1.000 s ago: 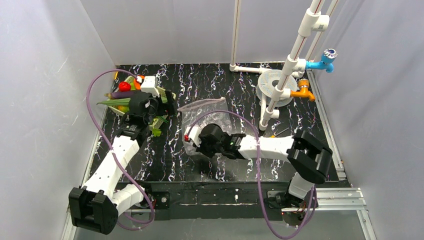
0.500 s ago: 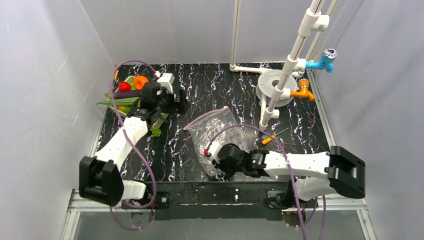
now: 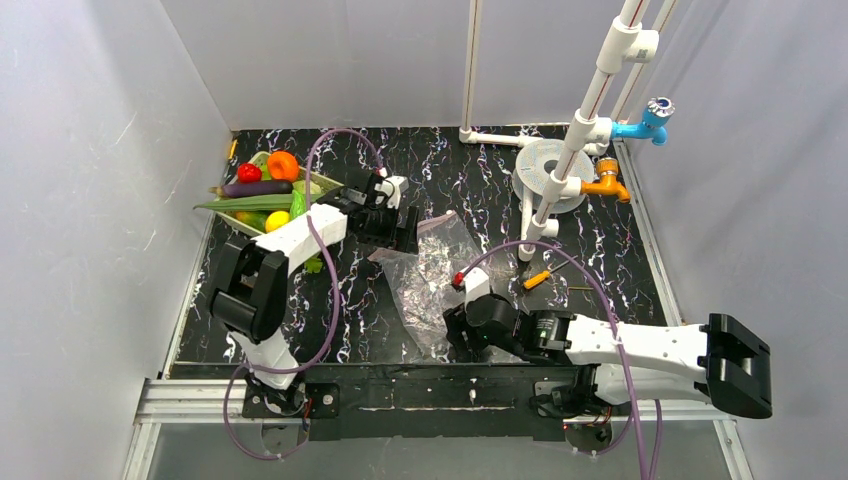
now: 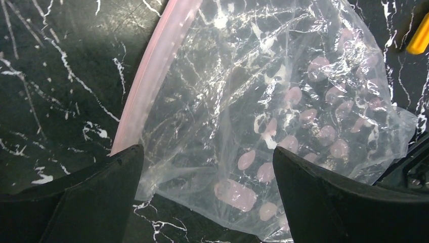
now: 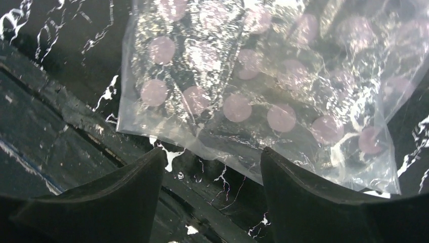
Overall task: Place the food in the zip-top bag and seal the zipper
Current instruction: Adjust the zipper food storage bag at the center of the board.
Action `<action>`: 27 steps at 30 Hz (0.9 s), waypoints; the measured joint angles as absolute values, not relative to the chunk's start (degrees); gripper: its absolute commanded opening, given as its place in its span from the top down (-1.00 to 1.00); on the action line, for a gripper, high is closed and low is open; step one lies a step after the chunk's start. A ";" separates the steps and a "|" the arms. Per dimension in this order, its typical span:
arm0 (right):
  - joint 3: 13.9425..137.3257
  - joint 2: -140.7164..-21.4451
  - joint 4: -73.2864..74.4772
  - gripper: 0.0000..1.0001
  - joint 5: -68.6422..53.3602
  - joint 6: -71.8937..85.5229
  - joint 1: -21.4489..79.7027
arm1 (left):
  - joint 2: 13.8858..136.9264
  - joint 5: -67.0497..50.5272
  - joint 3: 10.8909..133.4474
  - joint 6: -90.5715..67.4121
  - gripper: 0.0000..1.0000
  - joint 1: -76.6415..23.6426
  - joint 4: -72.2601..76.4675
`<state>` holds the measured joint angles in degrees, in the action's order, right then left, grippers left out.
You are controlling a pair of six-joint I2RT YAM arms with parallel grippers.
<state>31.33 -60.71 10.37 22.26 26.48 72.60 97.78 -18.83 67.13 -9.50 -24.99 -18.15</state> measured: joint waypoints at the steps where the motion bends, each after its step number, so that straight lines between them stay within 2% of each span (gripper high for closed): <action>1: 30.72 -60.58 10.39 -0.54 22.74 29.10 72.20 | 98.48 -18.83 67.64 -9.17 -0.99 -25.34 -18.50; 6: 29.04 -60.58 10.55 -0.56 22.98 37.17 69.73 | 101.60 -18.76 69.49 -8.29 -0.99 -25.69 -19.42; 10: 29.02 -60.60 10.85 -0.54 22.22 42.04 66.06 | 103.77 -19.53 70.37 -8.88 -0.87 -25.65 -20.36; 15: 29.08 -60.86 14.55 -0.55 22.20 44.45 59.77 | 102.37 -23.29 67.96 -13.85 -0.87 -25.71 -19.49; 20: 31.05 -64.14 16.84 -0.55 22.22 41.45 57.14 | 91.98 -25.56 55.18 -21.82 -0.89 -25.74 -17.85; 24: 35.57 -71.09 16.60 -0.52 20.97 37.15 53.19 | 80.07 -26.37 45.32 -26.85 -0.96 -25.74 -16.91; 27: 41.91 -78.02 17.43 -0.52 20.23 34.15 51.44 | 69.97 -25.52 42.59 -28.84 -0.97 -25.74 -18.94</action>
